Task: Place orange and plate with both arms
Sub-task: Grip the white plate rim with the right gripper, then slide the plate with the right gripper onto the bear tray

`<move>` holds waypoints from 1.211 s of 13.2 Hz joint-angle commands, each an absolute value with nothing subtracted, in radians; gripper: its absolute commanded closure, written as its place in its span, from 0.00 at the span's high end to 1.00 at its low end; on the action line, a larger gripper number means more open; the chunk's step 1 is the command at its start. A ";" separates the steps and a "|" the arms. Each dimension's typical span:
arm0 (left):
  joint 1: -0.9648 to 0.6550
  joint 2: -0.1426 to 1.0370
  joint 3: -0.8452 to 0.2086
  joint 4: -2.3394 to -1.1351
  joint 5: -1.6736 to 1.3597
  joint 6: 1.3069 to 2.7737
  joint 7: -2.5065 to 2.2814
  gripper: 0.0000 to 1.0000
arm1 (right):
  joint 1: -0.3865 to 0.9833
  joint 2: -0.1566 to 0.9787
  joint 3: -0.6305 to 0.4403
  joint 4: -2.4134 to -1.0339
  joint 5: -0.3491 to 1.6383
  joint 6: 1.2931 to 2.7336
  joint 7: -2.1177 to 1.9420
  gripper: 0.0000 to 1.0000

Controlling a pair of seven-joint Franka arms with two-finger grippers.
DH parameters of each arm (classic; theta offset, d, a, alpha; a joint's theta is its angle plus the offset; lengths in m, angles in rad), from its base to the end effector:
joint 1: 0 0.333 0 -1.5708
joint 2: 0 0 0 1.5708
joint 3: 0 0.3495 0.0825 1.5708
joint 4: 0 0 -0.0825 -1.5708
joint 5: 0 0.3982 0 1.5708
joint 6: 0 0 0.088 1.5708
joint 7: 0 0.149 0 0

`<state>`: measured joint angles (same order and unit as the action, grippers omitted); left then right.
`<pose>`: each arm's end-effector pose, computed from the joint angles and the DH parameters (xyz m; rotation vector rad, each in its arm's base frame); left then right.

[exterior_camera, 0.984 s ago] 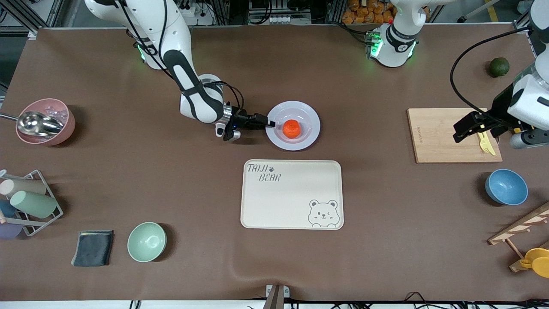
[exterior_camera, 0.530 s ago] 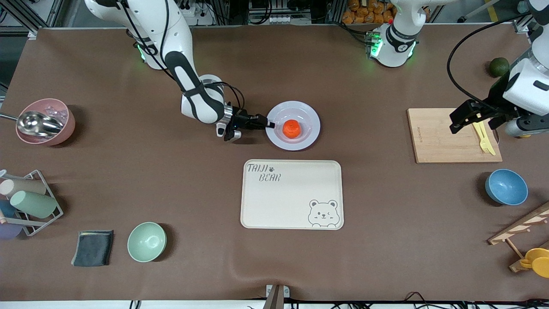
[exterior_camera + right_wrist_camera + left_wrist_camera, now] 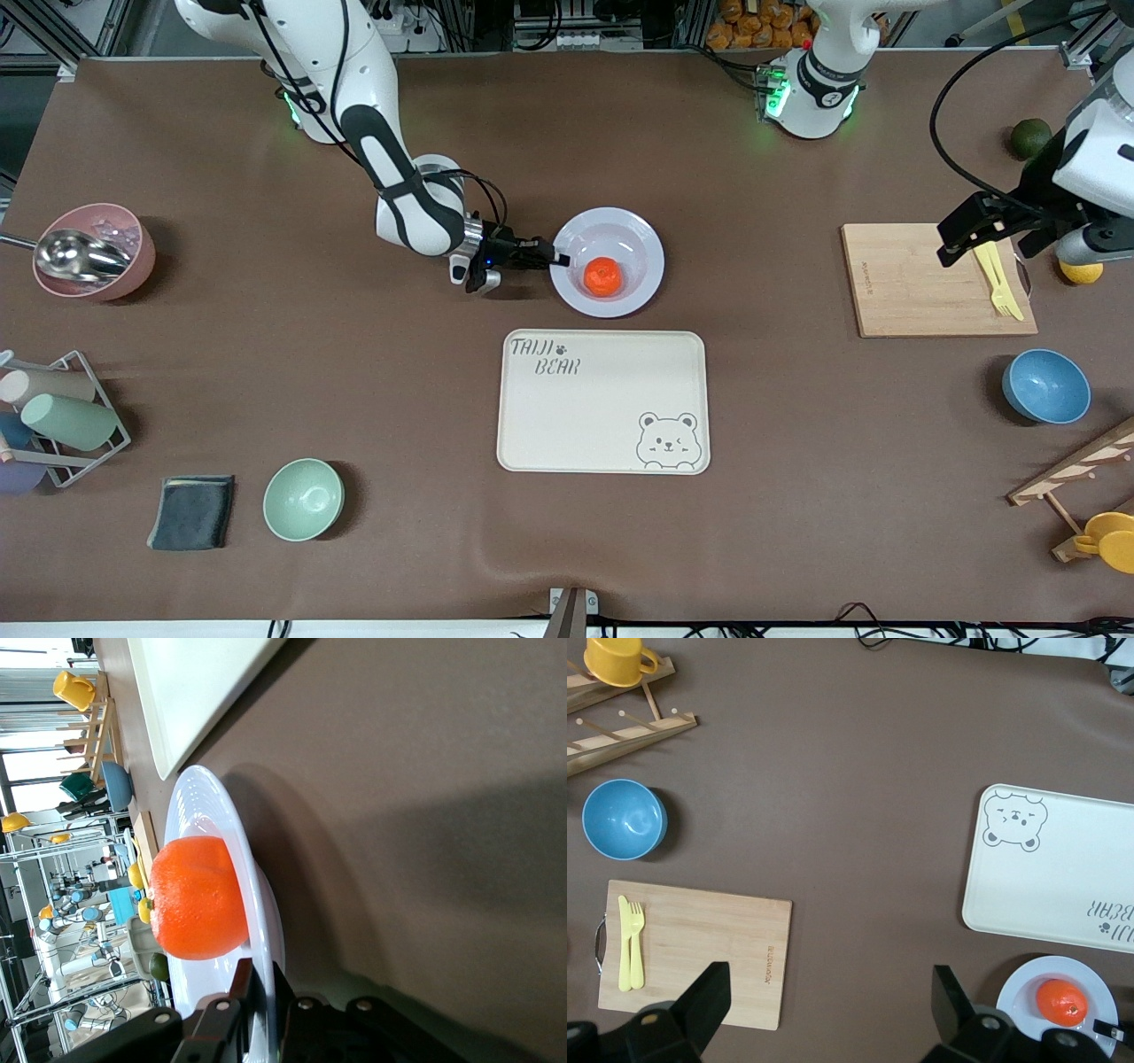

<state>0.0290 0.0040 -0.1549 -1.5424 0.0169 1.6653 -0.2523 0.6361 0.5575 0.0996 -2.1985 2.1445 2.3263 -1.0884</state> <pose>0.5807 -0.0709 0.6369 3.1234 0.1968 0.1878 0.3925 0.4144 0.1075 -2.0298 0.2126 0.0607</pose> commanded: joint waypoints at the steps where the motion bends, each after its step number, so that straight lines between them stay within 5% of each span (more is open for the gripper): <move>1: 0.003 -0.025 -0.127 -1.552 0.023 1.629 -0.247 1.00 | 0.641 0.537 0.097 -2.178 2.175 2.336 -1.075 0.00; 7: 0.011 -0.017 -0.135 -1.548 0.021 1.600 -0.244 1.00 | 0.638 0.460 0.091 -2.166 2.175 2.341 -0.970 0.00; 16: 0.020 -0.011 -0.127 -1.548 0.021 1.609 -0.235 1.00 | 0.568 0.515 0.084 -1.970 2.146 2.511 -0.859 0.00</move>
